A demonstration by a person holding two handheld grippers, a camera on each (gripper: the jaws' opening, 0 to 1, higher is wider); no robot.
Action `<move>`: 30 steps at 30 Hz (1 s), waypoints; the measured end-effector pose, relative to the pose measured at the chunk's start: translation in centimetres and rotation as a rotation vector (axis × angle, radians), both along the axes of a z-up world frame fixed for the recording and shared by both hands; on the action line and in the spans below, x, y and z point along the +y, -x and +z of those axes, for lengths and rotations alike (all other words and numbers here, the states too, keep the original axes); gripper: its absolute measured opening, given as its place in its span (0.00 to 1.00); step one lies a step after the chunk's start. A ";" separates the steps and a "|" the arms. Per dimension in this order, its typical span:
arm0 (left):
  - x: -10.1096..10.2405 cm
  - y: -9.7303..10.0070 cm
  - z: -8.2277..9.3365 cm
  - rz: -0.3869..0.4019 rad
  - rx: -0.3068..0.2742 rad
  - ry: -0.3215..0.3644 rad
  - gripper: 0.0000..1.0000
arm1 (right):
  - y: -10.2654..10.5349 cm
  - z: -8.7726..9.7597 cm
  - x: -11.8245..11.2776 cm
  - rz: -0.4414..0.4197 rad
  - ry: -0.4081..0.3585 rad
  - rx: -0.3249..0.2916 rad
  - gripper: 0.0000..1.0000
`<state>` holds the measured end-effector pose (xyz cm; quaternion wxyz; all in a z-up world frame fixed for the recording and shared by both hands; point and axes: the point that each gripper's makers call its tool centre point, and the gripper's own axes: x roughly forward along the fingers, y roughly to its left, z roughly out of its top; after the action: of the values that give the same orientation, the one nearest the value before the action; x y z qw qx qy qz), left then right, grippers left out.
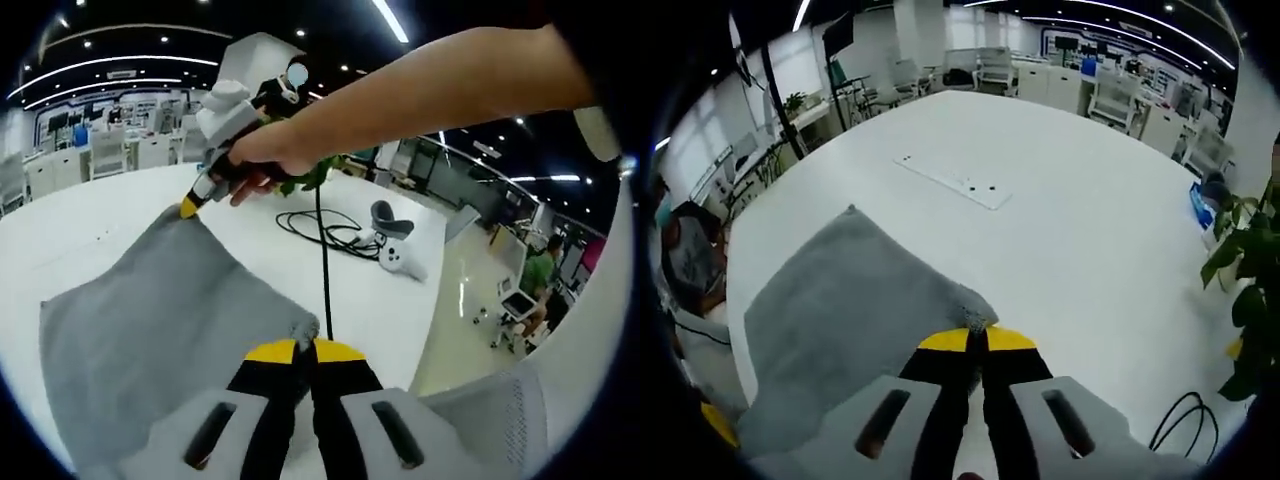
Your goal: Fold the towel on the table until its edges align and the towel forms a compact rectangular stack.
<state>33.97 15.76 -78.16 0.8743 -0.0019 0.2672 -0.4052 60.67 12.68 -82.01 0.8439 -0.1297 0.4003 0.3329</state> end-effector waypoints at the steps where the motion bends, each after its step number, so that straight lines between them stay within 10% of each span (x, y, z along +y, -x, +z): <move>1: 0.2 0.0 0.2 0.002 -0.004 0.004 0.04 | -0.1 0.2 0.1 -0.004 0.001 -0.003 0.00; 30: 7.2 0.4 5.1 0.104 -0.181 0.081 0.04 | 0.4 5.8 6.2 -0.151 -0.097 -0.007 0.00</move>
<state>33.61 22.97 -73.11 0.9140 -0.0146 0.1698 -0.3683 60.23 18.89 -76.17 0.8733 -0.0590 0.3893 0.2869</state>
